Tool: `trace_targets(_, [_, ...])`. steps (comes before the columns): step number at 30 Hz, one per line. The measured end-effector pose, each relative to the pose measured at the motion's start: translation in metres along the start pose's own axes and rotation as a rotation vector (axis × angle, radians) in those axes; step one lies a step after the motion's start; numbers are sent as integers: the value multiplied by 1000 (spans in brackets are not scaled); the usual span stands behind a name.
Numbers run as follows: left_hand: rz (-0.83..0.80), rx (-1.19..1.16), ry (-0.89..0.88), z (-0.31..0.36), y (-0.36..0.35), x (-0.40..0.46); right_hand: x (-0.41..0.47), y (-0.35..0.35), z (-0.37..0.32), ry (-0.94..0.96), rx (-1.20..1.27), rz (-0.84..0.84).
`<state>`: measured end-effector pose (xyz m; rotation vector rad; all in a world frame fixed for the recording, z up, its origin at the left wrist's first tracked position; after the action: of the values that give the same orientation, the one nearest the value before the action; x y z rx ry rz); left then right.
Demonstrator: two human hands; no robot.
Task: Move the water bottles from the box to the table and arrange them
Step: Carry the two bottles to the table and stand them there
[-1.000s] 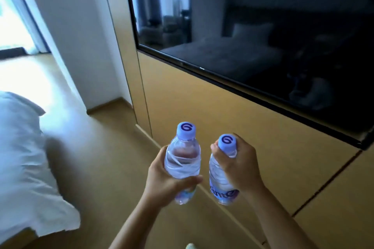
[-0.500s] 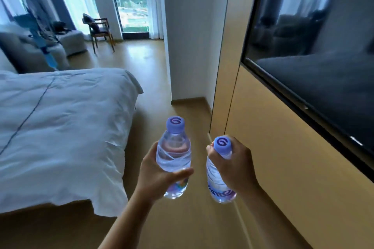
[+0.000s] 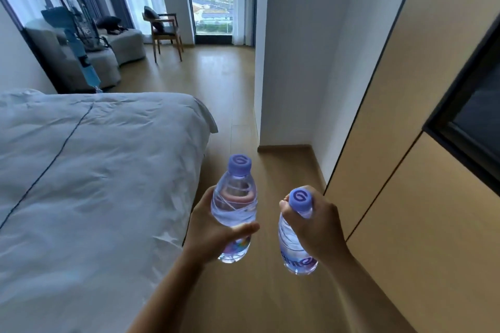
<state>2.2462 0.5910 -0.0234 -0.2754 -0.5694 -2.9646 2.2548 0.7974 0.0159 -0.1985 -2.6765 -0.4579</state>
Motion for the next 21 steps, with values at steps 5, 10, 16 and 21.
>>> trace_targets(5, [-41, 12, -2, -29, -8, 95, 79, -35, 37, -32, 35, -21])
trace_targets(10, [-82, 47, -16, -63, -31, 182, 166, -69, 98, -86, 25, -53])
trace_targets(16, [-41, 66, -6, -86, -61, 336, 312, -104, 163, -43, 47, -101])
trace_targets(21, [33, 96, 52, -95, -73, 455, 435, -132, 198, -21, 86, -180])
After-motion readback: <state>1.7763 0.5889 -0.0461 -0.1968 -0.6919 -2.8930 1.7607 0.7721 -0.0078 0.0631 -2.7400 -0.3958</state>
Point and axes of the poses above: each hand's wrist, its own x-axis towards the middle knuckle, its own y-axis out of the back of the hand, z = x × y, the point moved 9 cm from there along x, towards the middle knuckle, and after that the axes turned 10 degrees about x, right-handed, at the moved point
